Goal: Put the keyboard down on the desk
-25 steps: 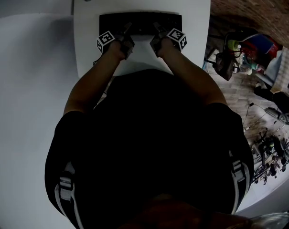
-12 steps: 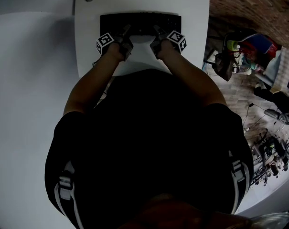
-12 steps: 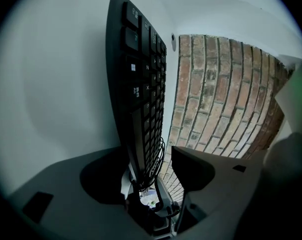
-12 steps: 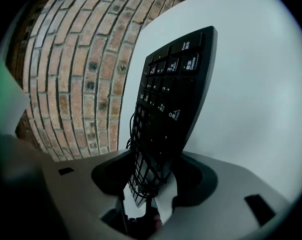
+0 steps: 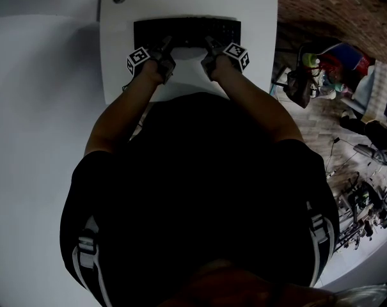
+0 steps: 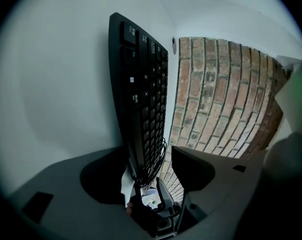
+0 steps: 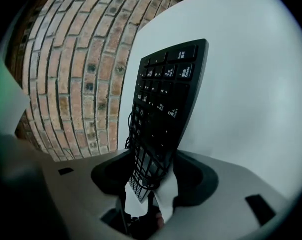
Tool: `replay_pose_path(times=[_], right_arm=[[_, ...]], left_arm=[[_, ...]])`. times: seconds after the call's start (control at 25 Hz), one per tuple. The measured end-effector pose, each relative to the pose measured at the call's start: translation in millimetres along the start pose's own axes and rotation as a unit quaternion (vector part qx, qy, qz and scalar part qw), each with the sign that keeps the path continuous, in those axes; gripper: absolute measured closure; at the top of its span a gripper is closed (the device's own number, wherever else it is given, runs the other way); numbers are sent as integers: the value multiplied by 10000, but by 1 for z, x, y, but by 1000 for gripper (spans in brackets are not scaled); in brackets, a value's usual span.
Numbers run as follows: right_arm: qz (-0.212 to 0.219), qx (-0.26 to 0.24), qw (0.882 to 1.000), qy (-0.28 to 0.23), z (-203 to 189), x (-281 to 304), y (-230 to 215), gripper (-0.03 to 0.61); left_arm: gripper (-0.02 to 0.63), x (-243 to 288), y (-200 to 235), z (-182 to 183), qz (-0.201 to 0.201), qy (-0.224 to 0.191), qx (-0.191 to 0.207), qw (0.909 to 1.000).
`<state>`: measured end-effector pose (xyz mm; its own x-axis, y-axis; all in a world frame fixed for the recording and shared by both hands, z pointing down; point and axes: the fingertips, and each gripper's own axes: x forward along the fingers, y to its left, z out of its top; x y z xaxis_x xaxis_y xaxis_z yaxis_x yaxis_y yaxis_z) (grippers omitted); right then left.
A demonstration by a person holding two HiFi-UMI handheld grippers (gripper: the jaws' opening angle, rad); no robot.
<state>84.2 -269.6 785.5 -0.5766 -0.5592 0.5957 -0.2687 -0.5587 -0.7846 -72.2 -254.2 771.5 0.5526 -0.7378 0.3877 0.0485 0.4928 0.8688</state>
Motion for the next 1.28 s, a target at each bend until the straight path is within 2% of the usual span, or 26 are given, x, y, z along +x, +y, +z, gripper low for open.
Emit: replay_pose_path(times=[0.32,0.84,1.28], right_arm=[[-135,-69,9998,138,-9,-9,-5,339],[-81,-179,9998,87,-17,-25,-1,339],[-329,-1006,9944,15,-26,-42,3,339]], left_arm=[[336,-13,3,-3,12,44,78,10000],[336,-29,-5,-13,-54,57,206,9998],[336,-51,-21,-19,-16,140,1317,9912]])
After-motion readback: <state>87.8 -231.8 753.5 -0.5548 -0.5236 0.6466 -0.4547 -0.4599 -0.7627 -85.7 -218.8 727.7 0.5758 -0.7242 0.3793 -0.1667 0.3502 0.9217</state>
